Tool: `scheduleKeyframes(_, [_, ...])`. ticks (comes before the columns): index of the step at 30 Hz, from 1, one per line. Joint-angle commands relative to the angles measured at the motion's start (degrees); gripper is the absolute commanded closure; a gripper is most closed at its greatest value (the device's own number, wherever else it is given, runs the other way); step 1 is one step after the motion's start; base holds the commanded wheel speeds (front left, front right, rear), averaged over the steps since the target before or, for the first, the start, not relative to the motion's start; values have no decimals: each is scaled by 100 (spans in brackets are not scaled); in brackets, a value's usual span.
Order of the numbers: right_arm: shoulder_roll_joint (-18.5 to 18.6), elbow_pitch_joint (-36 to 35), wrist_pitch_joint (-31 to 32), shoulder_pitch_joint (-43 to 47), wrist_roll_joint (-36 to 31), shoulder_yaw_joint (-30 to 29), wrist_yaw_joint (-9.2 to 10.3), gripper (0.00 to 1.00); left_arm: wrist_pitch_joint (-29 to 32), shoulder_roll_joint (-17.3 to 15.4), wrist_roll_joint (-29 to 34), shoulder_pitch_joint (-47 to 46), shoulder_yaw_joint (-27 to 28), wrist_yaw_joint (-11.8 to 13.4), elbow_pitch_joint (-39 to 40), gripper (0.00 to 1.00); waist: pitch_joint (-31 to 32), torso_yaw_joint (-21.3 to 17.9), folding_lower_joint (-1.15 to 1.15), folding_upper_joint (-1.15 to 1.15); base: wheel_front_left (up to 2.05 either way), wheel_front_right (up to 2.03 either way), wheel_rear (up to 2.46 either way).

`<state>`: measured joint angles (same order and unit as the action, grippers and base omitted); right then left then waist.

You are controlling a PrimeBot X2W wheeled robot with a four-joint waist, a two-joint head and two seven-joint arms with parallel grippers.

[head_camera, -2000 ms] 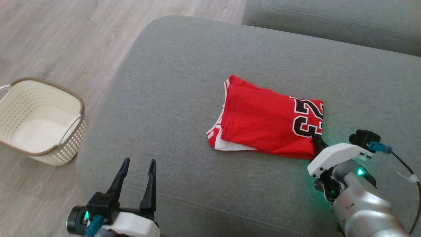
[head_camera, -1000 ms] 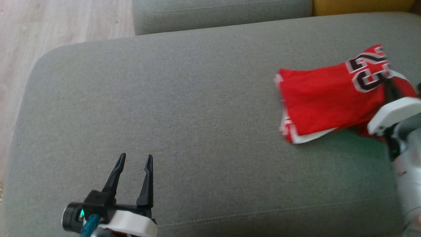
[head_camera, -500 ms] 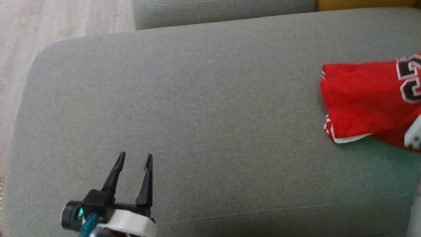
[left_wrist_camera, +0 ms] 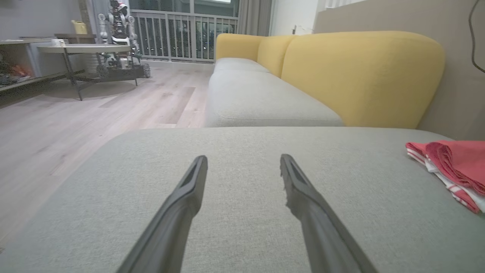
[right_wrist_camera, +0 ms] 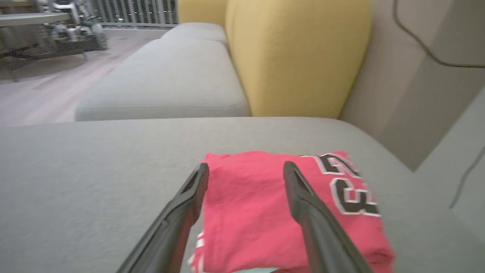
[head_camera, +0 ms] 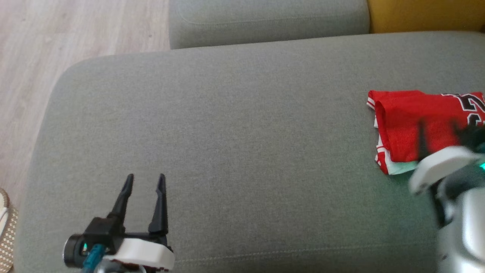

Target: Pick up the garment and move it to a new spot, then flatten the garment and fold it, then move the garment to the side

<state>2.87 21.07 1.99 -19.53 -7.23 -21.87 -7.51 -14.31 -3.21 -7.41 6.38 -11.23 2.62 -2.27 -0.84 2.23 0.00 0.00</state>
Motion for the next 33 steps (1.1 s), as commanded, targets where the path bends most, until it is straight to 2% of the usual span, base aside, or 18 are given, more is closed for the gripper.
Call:
scheduleKeyframes(1, [3,-145,-97,-27,201,353,2,0,-69,33,-59,-205,232,73,204,0,51,40,0,0,0,0,0])
scheduleKeyframes(6, [2,-16,-650,430,1180,1543,2,0,-69,34,-64,-260,300,209,276,0,171,140,0,0,0,0,0])
scheduleKeyframes(9, [1,28,-1278,728,1426,2255,2,0,-69,34,-55,-251,315,261,286,0,244,210,0,0,0,0,0])
scheduleKeyframes(12, [1,-1,-1625,947,1224,2719,2,0,-69,34,-42,-210,344,298,293,0,283,247,0,0,0,0,0])
scheduleKeyframes(13, [1,-182,-1687,1066,1031,2777,2,0,-69,34,-6,-172,357,297,336,0,306,270,0,0,0,0,0])
scheduleKeyframes(21, [1,-1383,-1698,1857,1315,2522,2,0,-69,34,52,1,444,331,472,0,364,292,0,0,0,0,0])
scheduleKeyframes(33, [1,-1585,-1699,2023,1557,2417,2,0,-69,34,98,21,477,268,473,0,392,211,0,0,0,0,0])
